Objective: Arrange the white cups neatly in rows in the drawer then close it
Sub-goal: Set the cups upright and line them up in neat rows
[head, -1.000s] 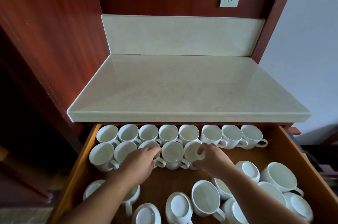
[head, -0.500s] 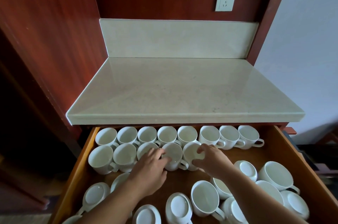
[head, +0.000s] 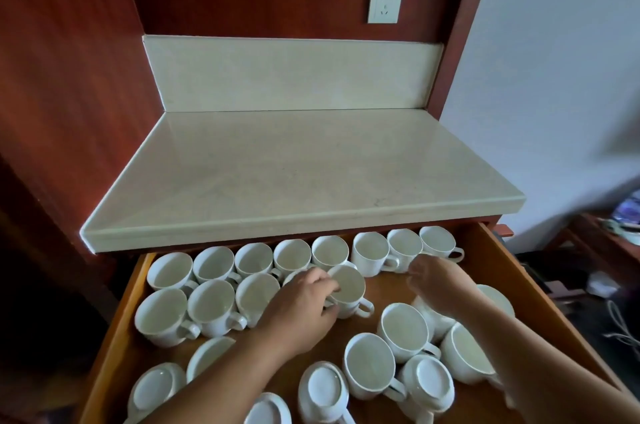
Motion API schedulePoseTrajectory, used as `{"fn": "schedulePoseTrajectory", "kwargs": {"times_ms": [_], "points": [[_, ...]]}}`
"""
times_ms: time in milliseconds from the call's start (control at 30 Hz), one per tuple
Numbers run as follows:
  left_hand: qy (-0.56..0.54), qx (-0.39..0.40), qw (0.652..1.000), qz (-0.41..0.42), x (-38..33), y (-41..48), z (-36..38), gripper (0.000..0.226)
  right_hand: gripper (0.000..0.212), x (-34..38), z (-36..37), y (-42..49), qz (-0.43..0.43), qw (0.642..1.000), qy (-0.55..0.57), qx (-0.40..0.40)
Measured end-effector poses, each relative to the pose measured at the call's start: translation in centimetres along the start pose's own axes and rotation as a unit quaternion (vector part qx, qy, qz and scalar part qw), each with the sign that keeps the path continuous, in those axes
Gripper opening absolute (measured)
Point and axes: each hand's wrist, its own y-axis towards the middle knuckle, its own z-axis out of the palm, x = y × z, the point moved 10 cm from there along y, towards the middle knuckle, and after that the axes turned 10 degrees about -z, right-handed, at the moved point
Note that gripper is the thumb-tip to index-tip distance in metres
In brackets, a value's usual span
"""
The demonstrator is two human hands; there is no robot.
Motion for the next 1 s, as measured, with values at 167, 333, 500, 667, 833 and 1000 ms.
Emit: {"fn": "schedulePoseTrajectory", "kwargs": {"times_ms": [167, 333, 500, 667, 833, 1000], "points": [[-0.016, 0.126, 0.991, 0.033, -6.0, 0.3, 4.0, 0.042, 0.022, -3.7, -1.3, -1.6, 0.009, 1.000, -0.028, 0.007], [0.069, 0.176, 0.982, 0.019, -9.7, 1.0, 7.7, 0.067, 0.052, -5.8, 0.5, -0.9, -0.054, 0.991, -0.043, 0.117], [0.173, 0.209, 0.962, -0.031, -11.1, 1.8, 11.1, 0.075, 0.069, -6.2, 2.7, -0.5, -0.150, 0.967, -0.069, 0.192], [0.146, 0.209, 0.963, -0.083, -12.2, 1.7, 11.1, 0.078, 0.081, -6.2, 3.7, -0.1, -0.200, 0.958, -0.080, 0.188], [0.121, 0.188, 0.969, -0.109, -12.9, 1.6, 10.6, 0.075, 0.071, -6.0, 3.8, 0.1, -0.197, 0.961, -0.070, 0.180], [0.099, 0.196, 0.968, -0.121, -12.2, 1.9, 10.8, 0.079, 0.075, -6.4, 2.3, 0.4, -0.179, 0.970, -0.040, 0.160]]}}
